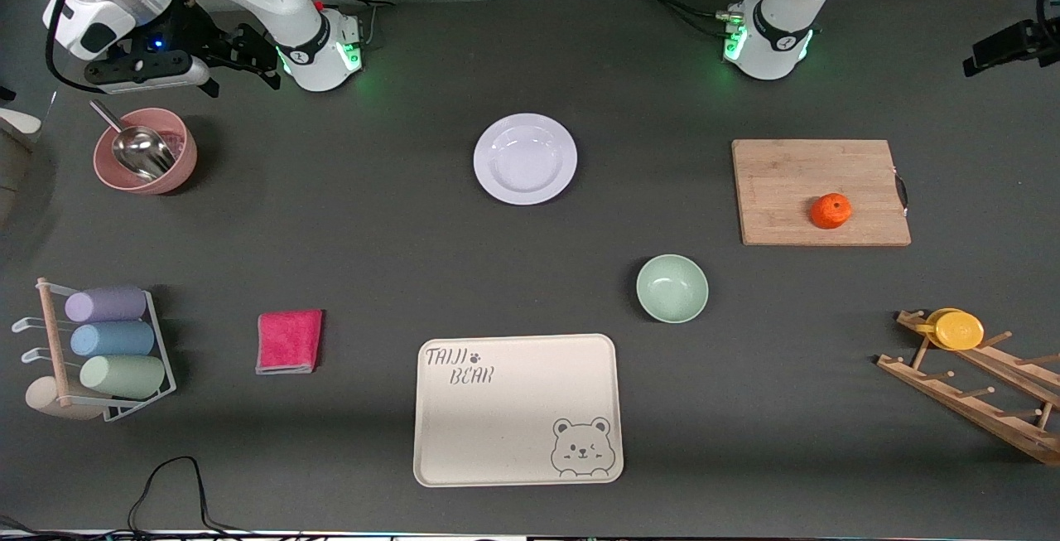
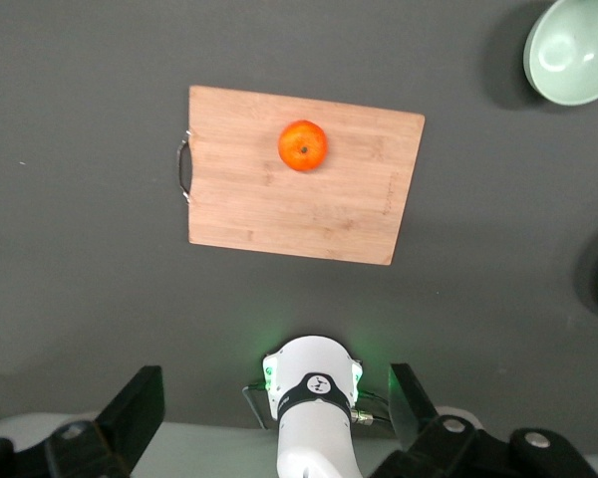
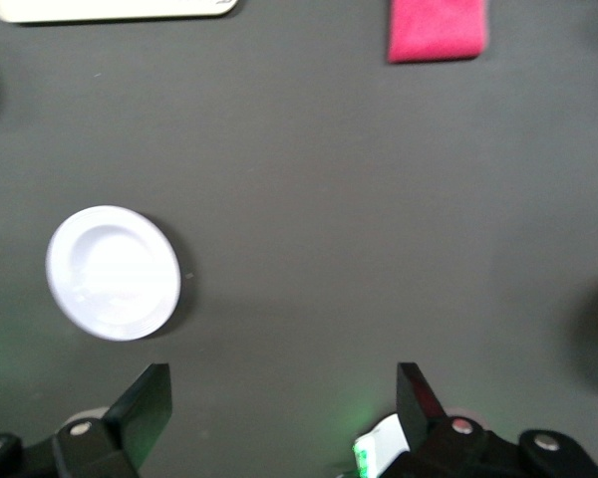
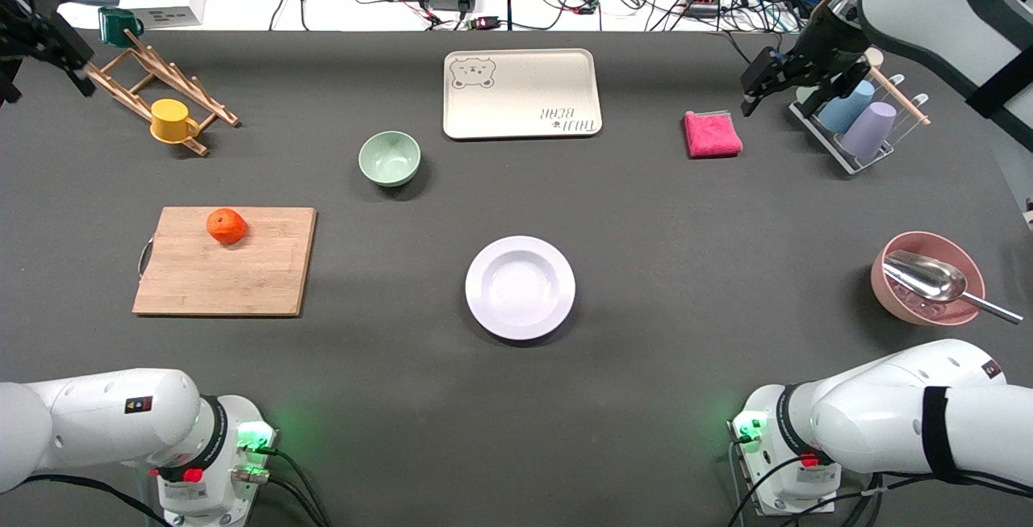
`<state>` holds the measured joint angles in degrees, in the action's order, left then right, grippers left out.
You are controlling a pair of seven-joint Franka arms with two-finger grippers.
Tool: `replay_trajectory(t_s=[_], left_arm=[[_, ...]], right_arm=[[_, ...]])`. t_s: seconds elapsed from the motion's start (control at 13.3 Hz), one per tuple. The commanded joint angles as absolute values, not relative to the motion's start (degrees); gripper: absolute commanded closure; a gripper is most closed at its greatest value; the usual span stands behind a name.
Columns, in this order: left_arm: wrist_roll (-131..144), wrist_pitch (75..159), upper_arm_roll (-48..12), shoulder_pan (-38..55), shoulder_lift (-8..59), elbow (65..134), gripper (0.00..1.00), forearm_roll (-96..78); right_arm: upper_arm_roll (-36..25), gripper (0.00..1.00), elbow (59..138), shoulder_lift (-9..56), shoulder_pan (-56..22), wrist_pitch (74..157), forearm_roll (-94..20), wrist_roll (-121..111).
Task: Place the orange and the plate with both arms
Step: 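Move the left gripper toward the orange while the right gripper approaches the plate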
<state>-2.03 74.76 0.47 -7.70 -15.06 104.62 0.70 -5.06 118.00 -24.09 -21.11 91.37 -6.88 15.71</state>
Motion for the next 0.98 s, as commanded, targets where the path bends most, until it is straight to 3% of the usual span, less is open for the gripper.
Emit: replay_trajectory(t_s=[0.0,0.3,0.53,0.9], left_arm=[[0.7,83.9,-0.9,-7.1,-20.4,117.5,0.00,-0.5],[0.9,100.8,-1.4,-6.2,-20.3,132.0,0.00,-0.5],[0.9,113.2,-1.4,-6.2,-16.5,139.8,0.00,-0.5],[0.7,126.3,-1.2,-6.3,-3.1,141.0,0.00,-0.5]], right_arm=[[-8.9,0.00,121.1,-24.5,-21.5,92.9,-13.8,15.2],[-11.7,0.00,128.5,-24.9,-21.6,98.1,-22.9,12.0],[-13.2,0.00,134.9,-24.2,-21.5,102.6,-31.7,4.2],[-13.6,0.00,141.2,-18.9,-21.5,109.2,-46.0,-9.5]])
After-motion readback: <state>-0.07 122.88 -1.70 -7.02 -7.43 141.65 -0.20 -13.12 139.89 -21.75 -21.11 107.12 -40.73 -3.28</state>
